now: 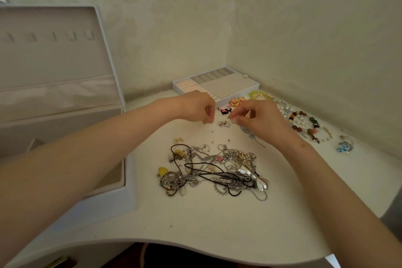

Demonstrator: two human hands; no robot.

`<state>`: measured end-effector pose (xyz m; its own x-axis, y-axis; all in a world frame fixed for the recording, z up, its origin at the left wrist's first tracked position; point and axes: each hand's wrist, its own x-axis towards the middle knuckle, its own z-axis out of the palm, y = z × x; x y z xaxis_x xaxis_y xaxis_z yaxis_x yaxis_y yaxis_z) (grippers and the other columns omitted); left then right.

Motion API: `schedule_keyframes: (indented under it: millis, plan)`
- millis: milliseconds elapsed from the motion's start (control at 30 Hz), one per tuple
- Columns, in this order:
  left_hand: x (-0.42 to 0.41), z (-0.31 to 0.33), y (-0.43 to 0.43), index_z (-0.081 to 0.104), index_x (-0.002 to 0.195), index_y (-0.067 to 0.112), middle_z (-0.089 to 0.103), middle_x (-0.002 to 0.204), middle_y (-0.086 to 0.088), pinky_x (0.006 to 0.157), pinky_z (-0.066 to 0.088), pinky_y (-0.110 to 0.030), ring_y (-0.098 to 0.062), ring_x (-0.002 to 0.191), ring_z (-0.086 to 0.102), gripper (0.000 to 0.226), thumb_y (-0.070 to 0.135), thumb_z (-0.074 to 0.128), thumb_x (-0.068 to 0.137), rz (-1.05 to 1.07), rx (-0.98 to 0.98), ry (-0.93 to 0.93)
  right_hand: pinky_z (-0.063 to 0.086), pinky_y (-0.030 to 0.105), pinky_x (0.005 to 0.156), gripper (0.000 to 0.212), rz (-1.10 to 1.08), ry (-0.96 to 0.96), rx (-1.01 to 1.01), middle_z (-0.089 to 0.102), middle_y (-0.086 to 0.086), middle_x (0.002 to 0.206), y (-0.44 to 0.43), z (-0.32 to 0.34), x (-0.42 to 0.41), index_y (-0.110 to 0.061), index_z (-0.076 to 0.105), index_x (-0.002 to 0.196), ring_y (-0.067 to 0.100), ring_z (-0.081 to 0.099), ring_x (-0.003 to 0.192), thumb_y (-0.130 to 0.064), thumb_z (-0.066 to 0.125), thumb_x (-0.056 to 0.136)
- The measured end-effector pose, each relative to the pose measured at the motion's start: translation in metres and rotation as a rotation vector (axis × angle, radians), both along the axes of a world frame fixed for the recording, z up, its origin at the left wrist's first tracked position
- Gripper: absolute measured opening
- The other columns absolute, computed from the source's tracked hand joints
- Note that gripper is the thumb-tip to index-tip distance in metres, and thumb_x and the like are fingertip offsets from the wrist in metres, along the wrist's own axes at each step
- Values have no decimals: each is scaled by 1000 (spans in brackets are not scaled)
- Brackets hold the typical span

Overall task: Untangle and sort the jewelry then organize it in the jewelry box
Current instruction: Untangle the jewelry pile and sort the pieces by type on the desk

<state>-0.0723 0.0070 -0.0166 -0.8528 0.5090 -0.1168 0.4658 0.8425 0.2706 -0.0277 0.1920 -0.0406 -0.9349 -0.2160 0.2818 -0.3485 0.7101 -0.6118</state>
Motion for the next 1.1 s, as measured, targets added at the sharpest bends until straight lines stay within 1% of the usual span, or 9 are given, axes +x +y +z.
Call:
schedule_keyframes:
  millis: [133,267,333,400,467,600,700,867,1100]
  plan:
    - [14,0,-18,64,111,13,59,106,3,73,43,-6,-6,97,56,28,-2,52,90,-104,56,-148,35,9,61,13,46,-43,111,59,-19,71,-4,3,4,-19,76,87,-9,53,62,-9,69,83]
    - [25,-4,-23,62,112,17,50,113,5,80,41,-4,-2,103,53,41,-11,45,88,-190,36,-183,53,22,76,18,112,-167,155,70,1,83,-10,2,9,-16,75,92,10,63,65,-2,66,85]
    - [29,0,-24,64,108,18,55,111,7,82,40,-3,2,100,55,41,-12,44,87,-215,24,-235,41,35,104,18,146,-185,189,69,1,88,-13,0,9,-15,75,94,4,59,71,-3,67,85]
    - [33,6,-27,64,102,20,62,105,8,79,40,-2,9,92,58,37,-10,47,89,-221,42,-307,29,40,113,18,173,-193,192,68,-3,87,-14,-1,9,-17,76,92,1,58,77,-4,68,84]
    - [35,13,-35,64,97,21,66,97,8,74,41,-3,10,84,59,27,-3,55,89,-175,124,-303,34,36,109,20,205,-228,140,69,-6,84,-13,0,11,-22,75,87,1,62,76,-3,68,83]
    - [32,18,-55,62,90,23,64,85,11,71,44,-9,3,78,57,14,16,72,82,-66,100,-207,53,18,76,36,253,-286,-23,69,-5,77,-14,3,15,-26,71,78,-1,65,67,8,60,86]
    - [31,9,-60,62,88,23,63,84,11,80,46,-23,-3,79,57,16,23,75,79,-47,-49,-204,48,27,95,43,254,-195,-22,69,-12,88,-18,-2,13,-34,70,80,5,66,82,8,59,85]
    - [31,1,-57,58,76,26,58,74,13,68,40,-17,-1,69,50,17,18,72,81,-54,-95,-187,55,27,82,31,399,-348,-104,72,1,95,-21,-6,18,-22,74,89,15,68,92,6,59,88]
    - [32,-1,-54,56,92,27,59,81,10,72,41,-23,-6,75,51,17,24,70,83,-93,-69,-192,54,21,79,30,499,-440,-224,73,8,93,-20,-2,20,-9,72,94,9,69,86,12,51,90]
